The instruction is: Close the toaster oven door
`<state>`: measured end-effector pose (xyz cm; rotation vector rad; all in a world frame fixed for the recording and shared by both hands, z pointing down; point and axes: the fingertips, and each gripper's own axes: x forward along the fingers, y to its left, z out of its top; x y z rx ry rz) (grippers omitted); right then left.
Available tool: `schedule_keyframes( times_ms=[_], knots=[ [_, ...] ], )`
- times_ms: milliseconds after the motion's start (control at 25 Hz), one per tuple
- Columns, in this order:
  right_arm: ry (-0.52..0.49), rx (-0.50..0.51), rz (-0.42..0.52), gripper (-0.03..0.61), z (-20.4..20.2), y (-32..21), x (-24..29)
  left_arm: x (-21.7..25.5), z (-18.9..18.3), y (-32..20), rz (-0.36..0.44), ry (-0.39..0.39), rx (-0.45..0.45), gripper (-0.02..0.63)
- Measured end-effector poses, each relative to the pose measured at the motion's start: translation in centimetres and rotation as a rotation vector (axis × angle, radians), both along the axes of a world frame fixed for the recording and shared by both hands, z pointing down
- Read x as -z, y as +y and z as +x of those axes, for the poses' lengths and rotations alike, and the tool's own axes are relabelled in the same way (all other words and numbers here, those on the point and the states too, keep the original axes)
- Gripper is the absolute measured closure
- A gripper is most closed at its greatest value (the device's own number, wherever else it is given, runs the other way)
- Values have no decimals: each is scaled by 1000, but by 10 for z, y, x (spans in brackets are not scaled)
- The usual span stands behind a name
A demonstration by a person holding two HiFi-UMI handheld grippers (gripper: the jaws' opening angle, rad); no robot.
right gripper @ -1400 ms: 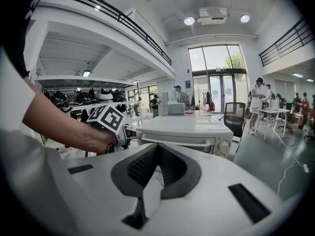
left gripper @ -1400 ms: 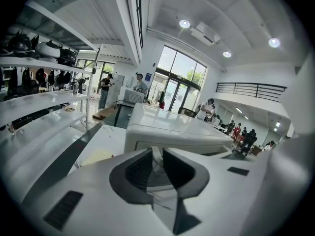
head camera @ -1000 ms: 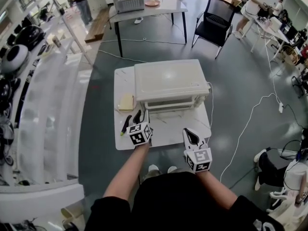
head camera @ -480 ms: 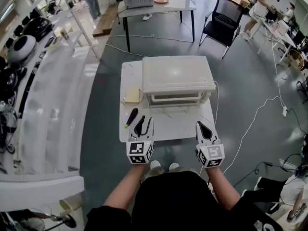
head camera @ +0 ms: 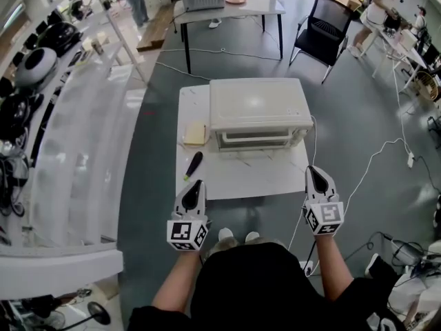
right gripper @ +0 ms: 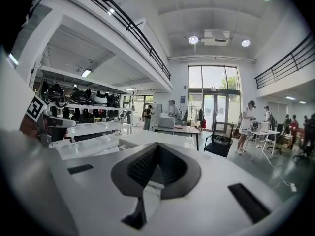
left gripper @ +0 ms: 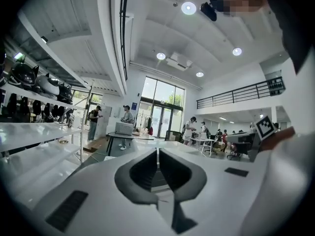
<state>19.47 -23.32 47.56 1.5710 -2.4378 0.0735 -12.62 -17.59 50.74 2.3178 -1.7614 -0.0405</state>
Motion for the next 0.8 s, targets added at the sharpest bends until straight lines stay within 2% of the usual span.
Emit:
schedule_keyframes(
  times_ms=[160,520,800],
  knots=[
    [-10,-2,7,557,-2,7,-4,2,-8,6,17,24,18,583],
    [0,10,19,557,-15,10,-5,3,-24,-2,11,-18,50,583],
    [-8,12,6,557,-18,11,-11,-4,-19,-4,-8,-33,56,583]
  ],
)
